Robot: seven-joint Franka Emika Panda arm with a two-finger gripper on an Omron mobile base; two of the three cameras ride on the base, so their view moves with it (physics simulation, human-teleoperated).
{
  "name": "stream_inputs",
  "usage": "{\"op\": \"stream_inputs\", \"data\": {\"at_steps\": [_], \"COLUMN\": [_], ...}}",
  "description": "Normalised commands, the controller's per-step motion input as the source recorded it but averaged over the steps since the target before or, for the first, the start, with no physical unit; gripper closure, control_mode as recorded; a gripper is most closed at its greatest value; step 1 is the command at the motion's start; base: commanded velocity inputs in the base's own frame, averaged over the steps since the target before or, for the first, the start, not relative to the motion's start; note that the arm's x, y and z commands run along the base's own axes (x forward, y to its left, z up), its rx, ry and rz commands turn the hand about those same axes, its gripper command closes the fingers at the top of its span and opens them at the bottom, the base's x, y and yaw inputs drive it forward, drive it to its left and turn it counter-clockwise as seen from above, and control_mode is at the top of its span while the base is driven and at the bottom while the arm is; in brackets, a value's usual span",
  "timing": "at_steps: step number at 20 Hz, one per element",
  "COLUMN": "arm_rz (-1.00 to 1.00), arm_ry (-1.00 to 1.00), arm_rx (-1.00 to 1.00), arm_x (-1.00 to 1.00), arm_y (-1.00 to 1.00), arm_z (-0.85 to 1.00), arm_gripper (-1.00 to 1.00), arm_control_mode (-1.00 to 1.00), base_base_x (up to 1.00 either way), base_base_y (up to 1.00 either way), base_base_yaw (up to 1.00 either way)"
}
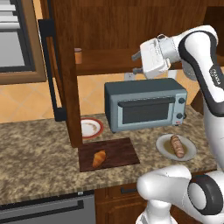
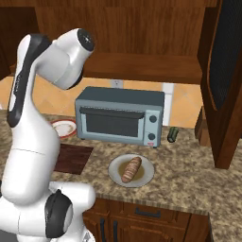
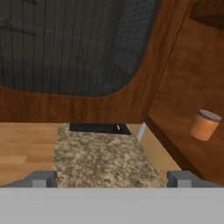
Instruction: From the different types of pastries on the counter, select a croissant and place it on the cutting board. Then retrieve a jar of jam from the cabinet and place it alongside the croissant on the cutting board.
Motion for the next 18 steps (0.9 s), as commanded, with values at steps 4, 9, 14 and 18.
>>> {"op": "stream_inputs", "data": {"at_steps": [4, 9, 14, 18], "arm_rz": [0.01, 0.0, 0.01, 0.04], "arm_ry": [0.03, -0.05, -0.02, 0.11], "arm_rx": [0.0, 0.06, 0.03, 0.01], "arm_x": [0.41, 0.76, 0.89, 1.0], "arm_y": [0.03, 0.07, 0.44, 0.5], "arm_z": [-0.09, -0.08, 0.0, 0.06], "arm_gripper": [-1.0, -1.0, -1.0, -1.0], "arm_control_mode": [-1.0, -1.0, -1.0, -1.0], "base_base_x": [0.0, 0.0, 0.0, 0.0], "base_base_y": [0.0, 0.0, 0.0, 0.0], "base_base_yaw": [0.0, 0.0, 0.0, 0.0]}}
